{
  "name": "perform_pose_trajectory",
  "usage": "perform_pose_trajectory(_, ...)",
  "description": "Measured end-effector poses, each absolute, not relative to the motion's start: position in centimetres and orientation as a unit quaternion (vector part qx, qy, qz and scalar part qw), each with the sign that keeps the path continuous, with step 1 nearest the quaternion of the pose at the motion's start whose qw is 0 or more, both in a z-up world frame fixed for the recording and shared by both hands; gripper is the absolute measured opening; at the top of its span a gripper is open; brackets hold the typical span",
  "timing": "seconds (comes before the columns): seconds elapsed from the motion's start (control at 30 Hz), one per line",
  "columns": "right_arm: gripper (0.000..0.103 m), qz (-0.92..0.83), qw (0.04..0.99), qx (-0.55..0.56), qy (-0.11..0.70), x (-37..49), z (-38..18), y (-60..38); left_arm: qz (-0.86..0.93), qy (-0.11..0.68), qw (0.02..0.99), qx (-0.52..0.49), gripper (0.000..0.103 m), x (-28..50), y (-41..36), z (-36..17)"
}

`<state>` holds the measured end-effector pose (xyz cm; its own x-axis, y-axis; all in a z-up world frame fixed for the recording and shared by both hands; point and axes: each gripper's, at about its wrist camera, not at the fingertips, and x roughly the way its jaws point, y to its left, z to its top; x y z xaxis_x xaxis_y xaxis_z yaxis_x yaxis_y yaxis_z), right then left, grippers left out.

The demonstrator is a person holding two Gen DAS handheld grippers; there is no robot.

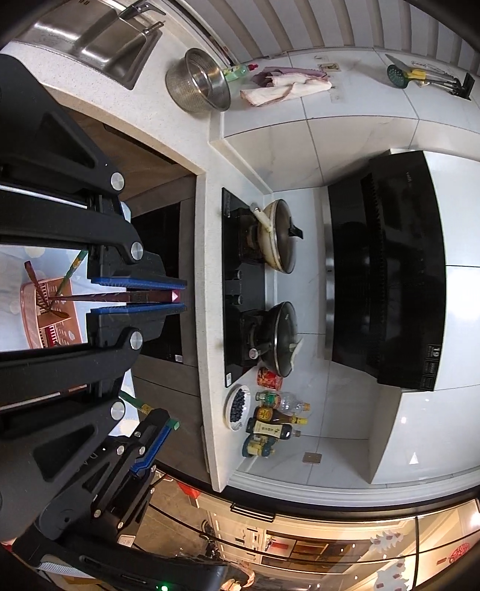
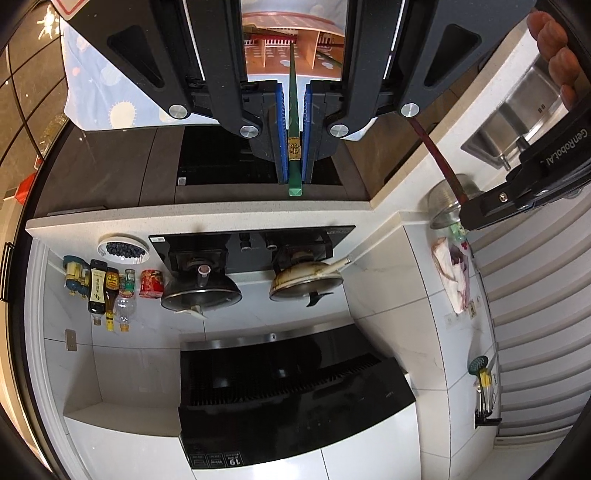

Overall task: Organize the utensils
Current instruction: 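Lower the chopsticks into the pink holder with both tools, then open both tools and lift them away from the pink holder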

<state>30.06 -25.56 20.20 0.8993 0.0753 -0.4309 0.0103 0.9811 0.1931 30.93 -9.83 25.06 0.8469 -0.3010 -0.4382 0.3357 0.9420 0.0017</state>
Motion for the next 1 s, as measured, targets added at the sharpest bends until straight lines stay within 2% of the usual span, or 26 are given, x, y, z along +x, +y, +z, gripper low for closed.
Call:
perform_pose_trajectory(0.23,0.007,0.017,0.964,0.088,0.251,31.1,17.7,-25.5,-0.163,0.248,0.954,0.044,0.008,32.4,-10.2,22.4)
perform_pose_trajectory(0.3,0.010,0.011,0.964,0.089,0.250,31.0,17.2,-25.7,-0.156,0.248,0.955,0.050,0.009,32.5,-10.4,21.9)
perform_pose_trajectory(0.37,0.024,0.008,0.963,0.090,0.252,30.9,16.9,-25.7,-0.151,0.252,0.954,0.057,0.023,32.4,-10.7,21.4)
perform_pose_trajectory(0.4,0.026,0.007,0.964,0.091,0.251,30.7,16.9,-25.8,-0.148,0.250,0.955,0.060,0.034,32.4,-10.8,21.2)
perform_pose_trajectory(0.43,0.028,0.006,0.964,0.090,0.251,30.6,16.8,-25.7,-0.142,0.246,0.956,0.065,0.039,32.1,-10.9,21.0)
perform_pose_trajectory(0.63,0.033,0.003,0.964,0.082,0.251,29.5,16.5,-25.8,-0.136,0.252,0.955,0.073,0.042,31.7,-11.1,19.9)
perform_pose_trajectory(1.0,0.034,0.000,0.965,0.076,0.251,27.1,16.3,-25.9,-0.138,0.263,0.953,0.067,0.042,30.3,-10.4,19.2)
